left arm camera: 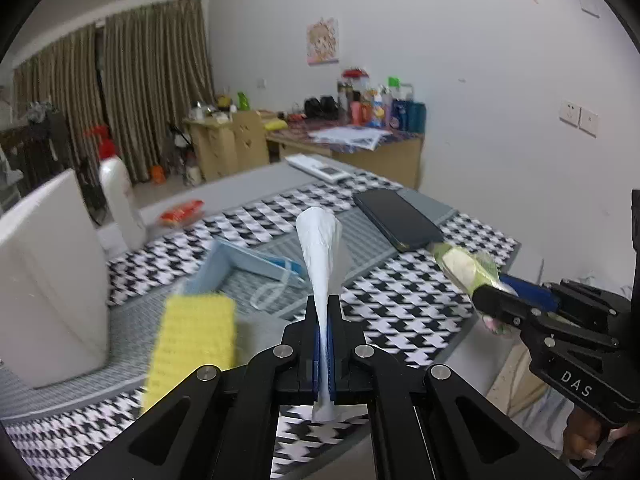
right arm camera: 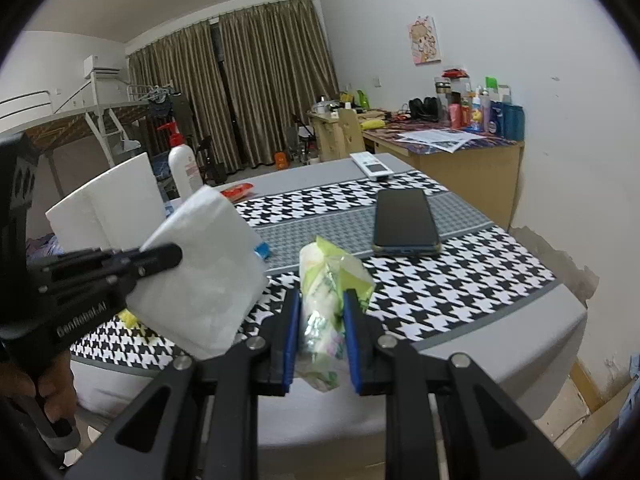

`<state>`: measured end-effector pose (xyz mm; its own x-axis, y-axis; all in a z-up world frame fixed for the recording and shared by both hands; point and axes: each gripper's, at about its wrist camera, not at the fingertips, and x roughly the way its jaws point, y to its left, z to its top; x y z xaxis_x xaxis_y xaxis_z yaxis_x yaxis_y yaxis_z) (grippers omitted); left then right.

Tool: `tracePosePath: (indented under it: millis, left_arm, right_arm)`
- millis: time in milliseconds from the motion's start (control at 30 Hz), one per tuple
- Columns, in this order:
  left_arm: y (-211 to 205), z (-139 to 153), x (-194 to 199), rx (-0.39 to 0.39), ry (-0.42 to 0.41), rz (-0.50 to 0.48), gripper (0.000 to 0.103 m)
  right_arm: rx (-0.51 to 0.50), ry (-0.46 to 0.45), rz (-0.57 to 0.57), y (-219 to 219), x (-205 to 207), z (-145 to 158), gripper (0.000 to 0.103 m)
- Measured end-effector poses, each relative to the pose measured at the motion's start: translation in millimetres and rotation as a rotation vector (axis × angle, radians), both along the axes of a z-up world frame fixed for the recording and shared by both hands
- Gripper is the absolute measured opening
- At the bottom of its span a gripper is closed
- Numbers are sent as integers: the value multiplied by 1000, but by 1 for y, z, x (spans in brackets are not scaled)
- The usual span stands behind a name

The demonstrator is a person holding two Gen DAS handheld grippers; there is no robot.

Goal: Organize soft objects
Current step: 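Carry the tissue in the left gripper over the foam box while the right carries the bag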

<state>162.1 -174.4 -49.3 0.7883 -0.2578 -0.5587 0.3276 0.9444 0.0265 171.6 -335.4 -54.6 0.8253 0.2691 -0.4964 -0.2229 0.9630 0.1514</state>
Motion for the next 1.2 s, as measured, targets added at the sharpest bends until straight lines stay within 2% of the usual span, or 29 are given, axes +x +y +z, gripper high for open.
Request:
tracePosePath:
  millis: [700, 1200]
  left_arm:
    - [65, 26, -22, -6, -80, 133, 3]
    - [98, 43, -37, 0, -120, 183, 3]
  right_arm:
    - [-7, -45, 138, 61, 9, 19, 25]
    - [-22, -79, 194, 94, 11, 35, 25]
